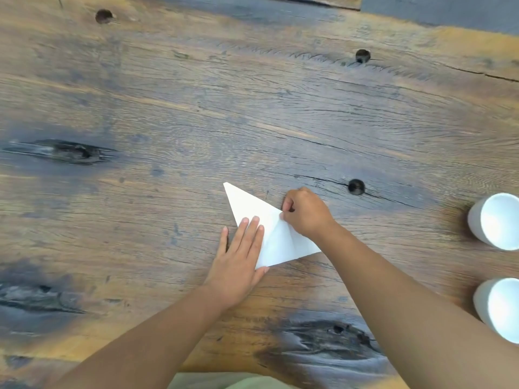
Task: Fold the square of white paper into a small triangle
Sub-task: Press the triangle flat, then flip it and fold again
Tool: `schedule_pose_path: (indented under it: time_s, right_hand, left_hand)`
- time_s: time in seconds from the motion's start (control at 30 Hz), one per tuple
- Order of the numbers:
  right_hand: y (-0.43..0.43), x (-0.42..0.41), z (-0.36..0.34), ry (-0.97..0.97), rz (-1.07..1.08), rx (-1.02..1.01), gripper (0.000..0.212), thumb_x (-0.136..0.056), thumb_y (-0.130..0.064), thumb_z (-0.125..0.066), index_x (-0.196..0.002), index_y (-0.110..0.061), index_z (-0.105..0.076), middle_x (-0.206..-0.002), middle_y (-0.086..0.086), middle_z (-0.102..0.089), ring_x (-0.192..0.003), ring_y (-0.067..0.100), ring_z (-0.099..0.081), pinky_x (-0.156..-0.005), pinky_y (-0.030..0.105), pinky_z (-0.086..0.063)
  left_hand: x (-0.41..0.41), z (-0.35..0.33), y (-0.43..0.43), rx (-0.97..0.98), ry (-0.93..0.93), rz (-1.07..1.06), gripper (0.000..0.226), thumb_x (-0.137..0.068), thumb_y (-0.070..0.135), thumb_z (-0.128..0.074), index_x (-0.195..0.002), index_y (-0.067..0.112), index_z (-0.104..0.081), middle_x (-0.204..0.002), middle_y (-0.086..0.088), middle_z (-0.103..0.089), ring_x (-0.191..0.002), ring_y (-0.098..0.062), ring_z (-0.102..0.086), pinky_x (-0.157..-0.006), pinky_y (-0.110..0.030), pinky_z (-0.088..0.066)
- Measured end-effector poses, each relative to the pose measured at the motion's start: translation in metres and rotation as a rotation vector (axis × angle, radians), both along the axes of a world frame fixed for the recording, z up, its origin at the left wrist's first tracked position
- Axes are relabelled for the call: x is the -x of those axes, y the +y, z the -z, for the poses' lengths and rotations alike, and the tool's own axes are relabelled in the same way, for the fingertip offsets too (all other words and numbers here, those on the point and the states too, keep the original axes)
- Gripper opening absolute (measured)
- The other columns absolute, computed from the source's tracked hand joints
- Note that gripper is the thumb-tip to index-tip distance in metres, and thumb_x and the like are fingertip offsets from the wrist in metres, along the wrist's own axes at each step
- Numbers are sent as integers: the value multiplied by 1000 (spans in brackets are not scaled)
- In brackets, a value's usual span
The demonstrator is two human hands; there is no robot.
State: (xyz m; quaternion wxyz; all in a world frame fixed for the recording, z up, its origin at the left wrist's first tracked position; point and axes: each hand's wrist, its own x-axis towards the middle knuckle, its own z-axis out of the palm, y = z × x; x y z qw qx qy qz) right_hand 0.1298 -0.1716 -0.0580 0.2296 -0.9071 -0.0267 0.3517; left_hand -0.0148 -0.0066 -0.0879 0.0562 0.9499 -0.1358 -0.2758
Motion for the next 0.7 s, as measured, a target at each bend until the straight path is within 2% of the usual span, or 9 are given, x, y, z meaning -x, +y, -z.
schedule_pose_path:
  time_s: [0.13, 0.2, 0.27, 0.33, 0.43, 0.57, 0.6, 0.63, 0.7]
  right_hand:
    - [-5, 2, -6, 38, 88, -83, 14, -85, -13, -71, -76, -18, -61, -78, -6, -60, -76, 13, -55, -60, 27, -39]
    - [-9, 5, -13, 77, 164, -159, 17, -85, -16, -72, -74, -21, -60, -74, -8, -62, -69, 10, -56, -57, 24, -38]
    - [-12, 9, -21, 81, 251, -225, 19, -84, -20, -73, -73, -24, -59, -74, -6, -63, -67, 8, -56, -58, 23, -37]
    - [-13, 13, -31, 70, 316, -287, 18, -84, -20, -74, -73, -23, -60, -73, -4, -64, -65, 8, -56, -59, 23, -37]
    - [-14, 18, -47, 85, 404, -403, 15, -85, -20, -74, -76, -23, -62, -70, -1, -65, -61, 8, -55, -60, 25, -40]
    - [-13, 21, -69, 122, 555, -543, 5, -94, -19, -60, -92, -17, -63, -88, 20, -72, -76, 22, -64, -79, 48, -55]
    - [-13, 22, -74, 139, 594, -597, 9, -98, -16, -54, -95, -14, -62, -88, 20, -73, -74, 21, -66, -76, 47, -57]
    - [-12, 22, -78, 157, 617, -645, 13, -101, -16, -49, -99, -13, -62, -87, 16, -74, -72, 17, -67, -71, 41, -57]
    - [-13, 22, -88, 201, 617, -688, 20, -104, -17, -42, -108, -14, -61, -91, 12, -77, -74, 15, -71, -68, 30, -58]
  left_hand:
    - [-8, -14, -4, 119, -33, -125, 79, -102, 53, -32, -158, 10, 1, -167, -8, 13, -153, -25, 14, -122, -59, -4]
    - [-17, -25, -8, 248, -102, -206, 70, -101, 43, -44, -156, 7, -20, -165, -15, -13, -153, -31, -13, -121, -56, -18]
    - [-27, -36, -13, 398, -154, -258, 60, -100, 35, -51, -151, 8, -34, -156, -13, -33, -141, -31, -38, -115, -49, -34]
    - [-34, -46, -21, 521, -151, -310, 56, -100, 32, -52, -149, 12, -35, -151, -6, -38, -136, -23, -42, -113, -42, -37]
    - [-42, -62, -34, 681, -158, -440, 53, -100, 26, -53, -149, 16, -36, -149, 1, -41, -137, -12, -38, -115, -31, -33]
    - [-50, -83, -49, 927, -4, -784, 41, -101, 34, -46, -142, 34, -41, -137, 26, -49, -128, 9, -42, -106, -17, -36]
    - [-51, -87, -52, 1007, 53, -885, 36, -100, 39, -45, -136, 40, -45, -129, 33, -54, -122, 12, -47, -100, -14, -39]
    - [-53, -90, -53, 1086, 102, -982, 33, -98, 43, -44, -131, 42, -50, -121, 35, -59, -117, 12, -52, -96, -14, -42]
    - [-56, -92, -52, 1201, 183, -1130, 39, -93, 51, -44, -125, 35, -59, -117, 21, -68, -115, -1, -61, -101, -32, -48]
